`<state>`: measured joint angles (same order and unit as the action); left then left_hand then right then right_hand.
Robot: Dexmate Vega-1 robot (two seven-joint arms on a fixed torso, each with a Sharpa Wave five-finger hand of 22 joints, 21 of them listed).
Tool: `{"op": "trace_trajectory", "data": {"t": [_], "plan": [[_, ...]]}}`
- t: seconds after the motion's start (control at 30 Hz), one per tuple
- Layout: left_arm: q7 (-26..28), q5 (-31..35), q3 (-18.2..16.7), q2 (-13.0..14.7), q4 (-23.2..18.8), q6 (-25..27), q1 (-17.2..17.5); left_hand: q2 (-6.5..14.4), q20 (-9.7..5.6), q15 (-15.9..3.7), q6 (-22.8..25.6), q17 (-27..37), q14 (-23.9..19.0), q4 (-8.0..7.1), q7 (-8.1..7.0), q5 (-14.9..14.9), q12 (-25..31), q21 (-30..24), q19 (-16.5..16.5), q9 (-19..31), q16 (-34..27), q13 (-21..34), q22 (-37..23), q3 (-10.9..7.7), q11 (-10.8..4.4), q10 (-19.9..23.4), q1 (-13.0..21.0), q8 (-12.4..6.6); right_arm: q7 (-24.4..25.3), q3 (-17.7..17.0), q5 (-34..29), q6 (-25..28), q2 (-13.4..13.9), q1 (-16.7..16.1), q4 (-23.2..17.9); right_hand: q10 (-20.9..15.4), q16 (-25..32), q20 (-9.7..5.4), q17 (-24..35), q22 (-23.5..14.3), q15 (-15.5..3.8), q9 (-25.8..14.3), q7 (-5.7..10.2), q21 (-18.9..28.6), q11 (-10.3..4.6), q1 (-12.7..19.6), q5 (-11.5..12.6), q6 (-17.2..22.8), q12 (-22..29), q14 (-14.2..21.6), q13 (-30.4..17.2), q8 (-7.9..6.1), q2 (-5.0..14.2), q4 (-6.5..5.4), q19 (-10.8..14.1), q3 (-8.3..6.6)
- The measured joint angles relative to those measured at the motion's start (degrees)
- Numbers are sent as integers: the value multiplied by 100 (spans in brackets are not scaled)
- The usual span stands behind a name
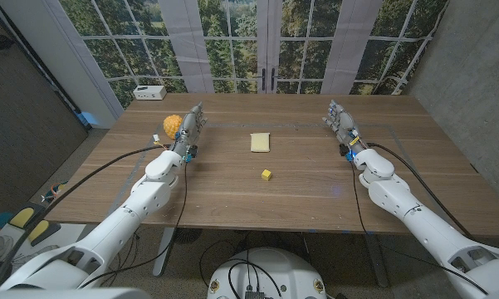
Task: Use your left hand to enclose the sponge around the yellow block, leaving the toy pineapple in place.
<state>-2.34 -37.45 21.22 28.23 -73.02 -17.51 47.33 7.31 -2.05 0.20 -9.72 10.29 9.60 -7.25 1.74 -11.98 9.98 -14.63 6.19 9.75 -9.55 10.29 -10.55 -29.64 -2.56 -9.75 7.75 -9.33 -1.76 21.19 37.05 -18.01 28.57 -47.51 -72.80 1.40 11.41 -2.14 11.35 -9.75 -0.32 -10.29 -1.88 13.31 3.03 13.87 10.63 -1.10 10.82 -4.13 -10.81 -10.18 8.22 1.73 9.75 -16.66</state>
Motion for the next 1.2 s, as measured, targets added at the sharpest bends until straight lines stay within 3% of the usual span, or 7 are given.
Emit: {"op": "trace_trajectory", "data": {"t": [0.13,0.2,0.27,0.37,0.5,0.9,1.2], "plan": [[-12,4,26,-48,90,-16,-69,-60,28,0,0,0,0,-104,0,-34,14,0,31,0,-22,0,0,18,-3,-3,-71,-29,-33,-3,-7,-65,-31,40,78,26,0,-11,0,0,10,0,15,-47,-26,-28,0,-15,0,-10,0,0,56,-40,-55,-10],[-6,43,35,-58,111,-27,-87,-70,27,-16,-16,-8,16,-149,-71,-90,91,0,29,0,-42,0,0,58,-46,-37,-127,-81,-39,-4,-8,-74,-44,60,117,26,0,2,0,0,29,8,15,-76,-26,-28,0,-14,0,-33,0,0,56,-64,-68,13],[4,100,60,-63,142,-29,-124,-90,32,-45,-14,-34,37,-83,-188,-112,172,0,-103,-8,-84,0,3,151,-115,-7,-148,-144,-52,-4,-8,-86,-50,73,144,26,0,10,0,0,29,17,15,-90,-26,-30,0,-14,0,-33,0,0,54,-64,-76,13],[-5,200,60,-63,142,-30,-124,-334,150,-63,-15,-70,18,64,-331,-161,273,0,-279,0,-106,0,17,313,-114,-8,-149,-214,-52,-5,-8,-86,-58,89,183,26,0,22,-10,0,29,17,15,-90,-27,-73,0,-14,0,-32,1,0,11,-64,-88,13],[61,463,199,72,141,67,-274,-463,179,-63,-9,-70,18,157,-401,-161,295,0,-359,-1,-106,0,17,406,-113,-7,-74,-214,-100,-10,-8,-128,-77,109,238,22,0,32,-17,0,29,17,15,-90,-23,-65,0,-14,21,-32,1,-1,-31,-58,-98,19],[426,1462,511,450,-258,736,-523,-759,143,-63,-8,-70,18,410,-402,-194,289,27,-394,-1,-106,-1,16,515,-92,14,130,-214,-145,-30,13,-217,-119,129,343,3,0,51,-17,1,54,17,36,-133,-4,-66,0,8,21,-7,1,-21,-75,-41,-117,36],[629,2230,867,846,-871,1410,-804,-883,143,-63,-8,-69,18,541,-356,-201,244,67,-394,-2,-82,-2,16,564,-92,14,255,-189,-152,-42,17,-315,-144,114,358,3,0,73,-44,1,53,17,36,-133,-5,-89,0,7,21,-7,2,-21,-98,-41,-95,36]]}}
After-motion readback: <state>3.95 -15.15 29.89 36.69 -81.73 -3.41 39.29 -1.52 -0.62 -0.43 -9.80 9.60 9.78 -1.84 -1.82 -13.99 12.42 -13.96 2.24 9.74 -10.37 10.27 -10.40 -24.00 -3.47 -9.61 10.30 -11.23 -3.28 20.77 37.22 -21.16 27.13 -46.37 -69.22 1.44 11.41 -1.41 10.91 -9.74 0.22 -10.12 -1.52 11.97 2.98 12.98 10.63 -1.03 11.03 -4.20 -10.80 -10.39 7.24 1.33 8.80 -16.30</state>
